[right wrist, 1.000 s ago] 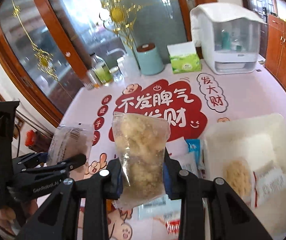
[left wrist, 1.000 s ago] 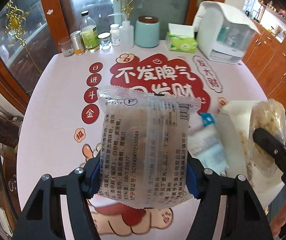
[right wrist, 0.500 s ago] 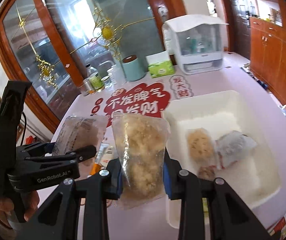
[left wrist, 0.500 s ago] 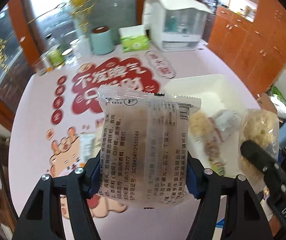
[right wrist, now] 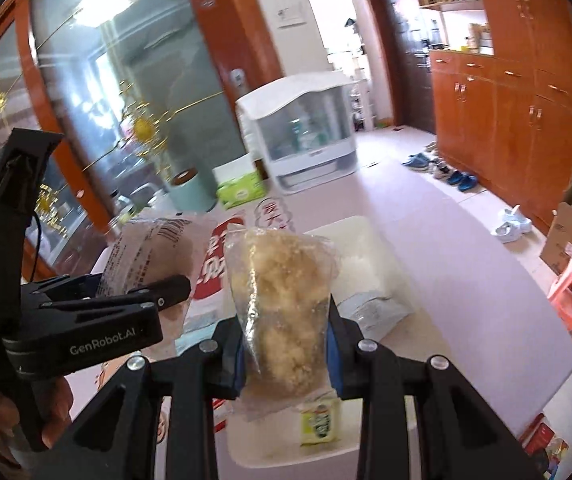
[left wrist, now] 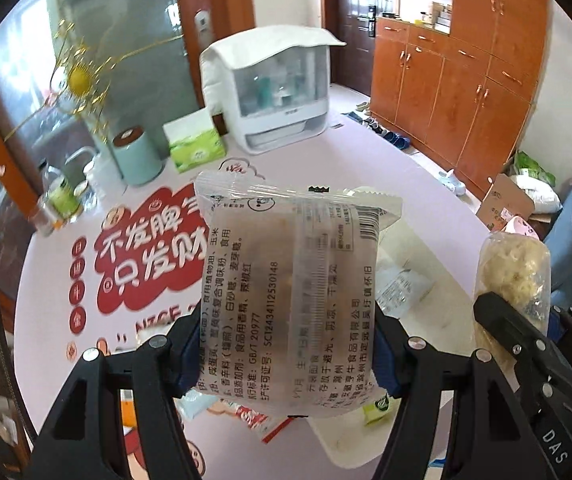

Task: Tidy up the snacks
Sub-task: 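Carry both bags over the white tray and open both grippers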

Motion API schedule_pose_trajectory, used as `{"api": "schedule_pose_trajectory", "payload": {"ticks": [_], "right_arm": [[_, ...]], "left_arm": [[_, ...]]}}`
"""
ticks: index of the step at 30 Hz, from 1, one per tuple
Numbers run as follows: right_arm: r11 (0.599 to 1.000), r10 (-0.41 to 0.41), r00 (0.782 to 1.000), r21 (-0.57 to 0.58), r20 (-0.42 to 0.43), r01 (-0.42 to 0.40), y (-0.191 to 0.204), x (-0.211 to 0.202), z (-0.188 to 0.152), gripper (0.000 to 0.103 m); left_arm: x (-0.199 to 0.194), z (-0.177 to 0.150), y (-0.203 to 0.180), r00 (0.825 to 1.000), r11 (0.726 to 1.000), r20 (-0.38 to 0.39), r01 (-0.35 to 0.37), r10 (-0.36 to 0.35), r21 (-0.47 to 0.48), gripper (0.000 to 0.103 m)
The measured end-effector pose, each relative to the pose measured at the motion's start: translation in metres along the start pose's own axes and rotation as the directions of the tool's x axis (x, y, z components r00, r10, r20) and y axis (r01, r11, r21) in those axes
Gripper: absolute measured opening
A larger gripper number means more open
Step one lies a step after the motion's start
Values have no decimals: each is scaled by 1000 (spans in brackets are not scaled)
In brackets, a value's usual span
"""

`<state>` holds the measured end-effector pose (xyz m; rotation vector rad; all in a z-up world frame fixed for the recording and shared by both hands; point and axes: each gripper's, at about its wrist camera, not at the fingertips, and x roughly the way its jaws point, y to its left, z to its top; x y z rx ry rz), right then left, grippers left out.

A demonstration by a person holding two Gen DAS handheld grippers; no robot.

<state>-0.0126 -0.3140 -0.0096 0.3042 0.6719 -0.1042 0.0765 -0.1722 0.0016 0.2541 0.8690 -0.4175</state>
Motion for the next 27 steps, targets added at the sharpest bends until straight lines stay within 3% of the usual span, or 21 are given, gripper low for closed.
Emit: {"api": "schedule_pose_trajectory", "payload": {"ticks": [15,18,21,23,25,27], "right_arm": [[994,-98,995,40,0,97,-41,13,10,32],[994,-106,994,33,-20,107,-42,17,8,33],[994,-103,994,39,-48,105,-45,21,6,34],[994,-95,994,48,-56,98,-47,21,5,40],[994,-92,994,55,-51,95,-48,19,4,49],[994,-94,995,46,-32,95,-47,15,4,51]], "left_arm": [[23,16,-32,999,997,-16,-44,45,70,67],[27,15,-33,998,996,-28,-58,60,73,76],[21,14,-36,995,991,16,-98,97,92,81],[16,14,-39,990,985,55,-137,132,107,93],[13,13,-40,986,981,77,-154,145,116,94],[13,12,-40,985,980,76,-160,152,120,94]]}}
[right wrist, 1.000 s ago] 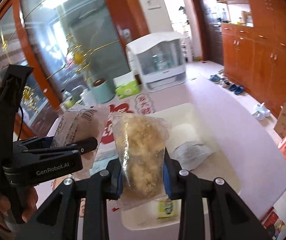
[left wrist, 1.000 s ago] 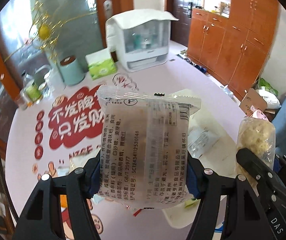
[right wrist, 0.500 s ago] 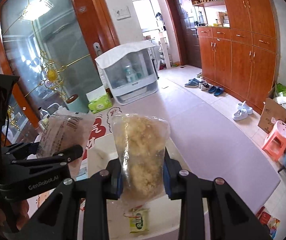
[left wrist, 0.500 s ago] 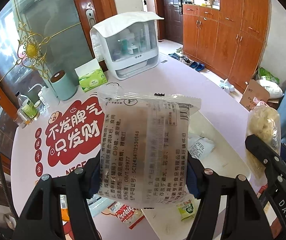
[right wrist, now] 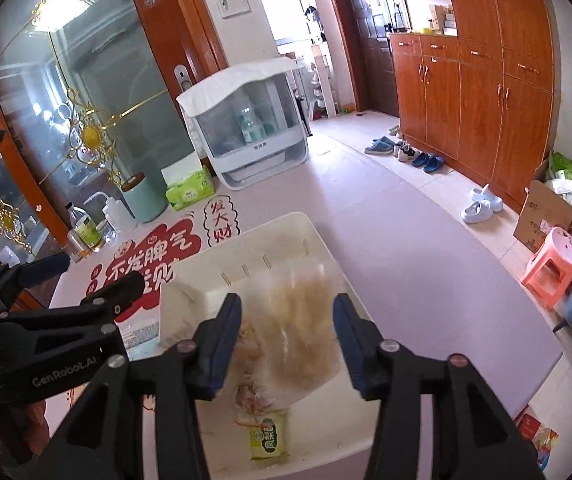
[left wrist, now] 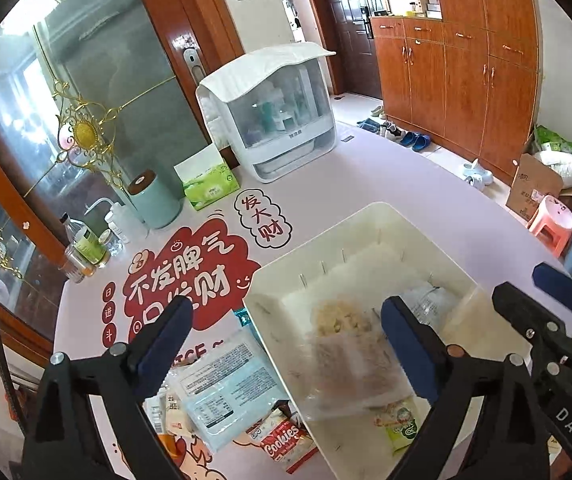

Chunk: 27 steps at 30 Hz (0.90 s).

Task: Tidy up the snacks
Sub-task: 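Carry both bags over the white tray and open both grippers, then move both open grippers back over the remaining snacks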

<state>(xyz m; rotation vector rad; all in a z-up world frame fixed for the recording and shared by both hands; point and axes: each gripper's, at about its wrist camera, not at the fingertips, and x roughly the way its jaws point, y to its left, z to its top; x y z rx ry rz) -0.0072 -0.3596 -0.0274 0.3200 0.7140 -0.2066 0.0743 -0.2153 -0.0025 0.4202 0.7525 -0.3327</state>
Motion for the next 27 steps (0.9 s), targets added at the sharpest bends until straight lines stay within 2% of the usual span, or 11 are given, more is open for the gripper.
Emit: {"api": "schedule_pose_trajectory", "payload": {"ticks": [7,27], "right_arm": [[1000,0,999,-25,33,1,6,-9,0,55],[1000,-1,1000,-28,4,1,9,-12,-12,56]], "left_arm": [[-3,-2,3,1000,1000,-9,-6,6,-17,95],[-11,-19,2,999,1000,-32,-7,6,-27,94]]}}
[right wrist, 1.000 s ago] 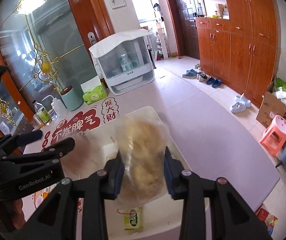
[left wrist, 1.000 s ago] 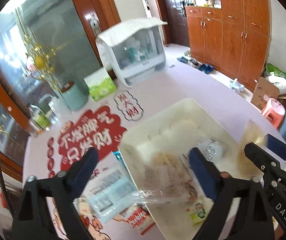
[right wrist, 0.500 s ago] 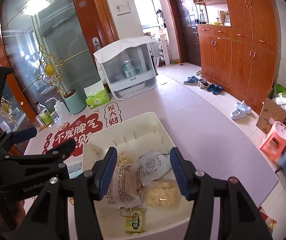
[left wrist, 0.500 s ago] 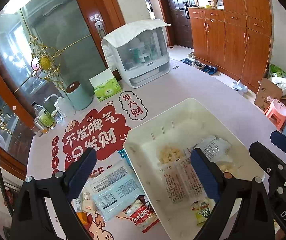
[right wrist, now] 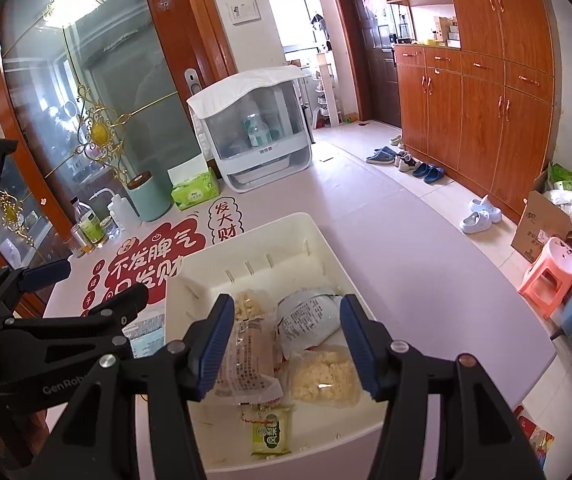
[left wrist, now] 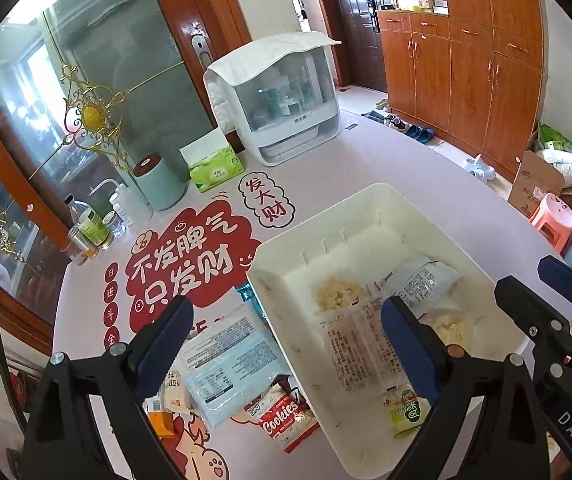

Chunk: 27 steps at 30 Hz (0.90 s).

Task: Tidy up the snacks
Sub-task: 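Move both open grippers back over the remaining snacks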

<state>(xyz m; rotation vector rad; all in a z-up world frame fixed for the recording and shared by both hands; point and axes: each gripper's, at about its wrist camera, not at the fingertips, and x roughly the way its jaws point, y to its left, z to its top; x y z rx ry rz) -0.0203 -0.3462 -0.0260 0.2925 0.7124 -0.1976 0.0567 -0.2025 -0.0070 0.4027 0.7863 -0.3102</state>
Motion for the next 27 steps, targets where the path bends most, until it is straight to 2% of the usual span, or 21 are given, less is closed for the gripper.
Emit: {"api": "schedule_pose_trajectory", "payload": {"ticks": [15,27], "right_arm": [[1000,4,1000,-18,-18,-5,12,0,-8,56],[999,11,999,-42,-33,-12,31,4,-12,56]], "left_arm": [[-7,-10,13,1000,1000,-5,-9,9,-19,94],[-8,-21,37,1000,999,-11,-23,23,-45,95]]}}
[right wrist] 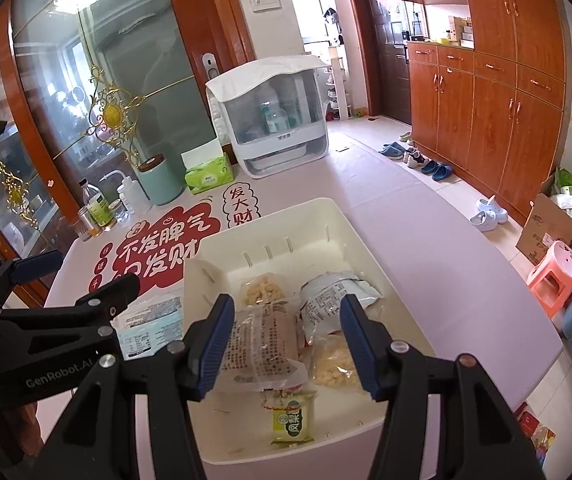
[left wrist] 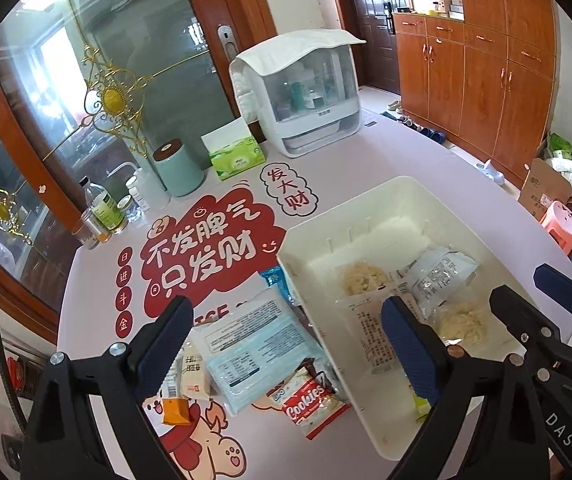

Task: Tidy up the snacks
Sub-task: 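Move both open grippers back over the remaining snacks, then grasp the orange-ended bar with left gripper while right grasps clear printed bag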

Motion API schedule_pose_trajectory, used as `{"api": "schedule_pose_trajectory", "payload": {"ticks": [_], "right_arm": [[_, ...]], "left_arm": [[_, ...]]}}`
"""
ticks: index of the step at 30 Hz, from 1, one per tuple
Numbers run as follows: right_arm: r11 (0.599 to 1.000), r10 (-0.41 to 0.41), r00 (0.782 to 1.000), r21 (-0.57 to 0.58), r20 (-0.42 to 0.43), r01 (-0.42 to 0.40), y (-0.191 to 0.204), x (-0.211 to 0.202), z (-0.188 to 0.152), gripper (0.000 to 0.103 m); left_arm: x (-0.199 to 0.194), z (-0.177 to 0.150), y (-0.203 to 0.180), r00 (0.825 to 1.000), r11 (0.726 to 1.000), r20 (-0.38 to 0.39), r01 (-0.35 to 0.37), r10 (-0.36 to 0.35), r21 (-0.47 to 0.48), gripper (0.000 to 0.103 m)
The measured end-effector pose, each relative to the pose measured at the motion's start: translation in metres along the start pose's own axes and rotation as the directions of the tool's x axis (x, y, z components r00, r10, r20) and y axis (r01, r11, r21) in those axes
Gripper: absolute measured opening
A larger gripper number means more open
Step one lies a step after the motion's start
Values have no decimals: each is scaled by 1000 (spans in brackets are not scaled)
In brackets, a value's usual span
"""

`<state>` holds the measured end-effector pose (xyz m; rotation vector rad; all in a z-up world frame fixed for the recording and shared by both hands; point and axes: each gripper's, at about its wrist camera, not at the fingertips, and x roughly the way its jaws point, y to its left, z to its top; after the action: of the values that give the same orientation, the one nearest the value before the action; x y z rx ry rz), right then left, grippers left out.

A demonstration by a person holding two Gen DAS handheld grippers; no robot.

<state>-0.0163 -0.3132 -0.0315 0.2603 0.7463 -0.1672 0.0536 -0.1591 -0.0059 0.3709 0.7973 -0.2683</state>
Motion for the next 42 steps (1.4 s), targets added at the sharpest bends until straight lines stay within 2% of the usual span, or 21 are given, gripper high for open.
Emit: {"api": "schedule_pose_trajectory", "payload": {"ticks": [26,42], "right_arm": [[993,33,996,-107,-78,-41,76,23,-16,56],[981,49,988,-177,-147,-75,130,48,-40,56]], "left_arm": [[19,-40,89,996,991,-73,-54,45,-125,94],[42,-85,160,984,969,-156,-122,89,-215,95]]}}
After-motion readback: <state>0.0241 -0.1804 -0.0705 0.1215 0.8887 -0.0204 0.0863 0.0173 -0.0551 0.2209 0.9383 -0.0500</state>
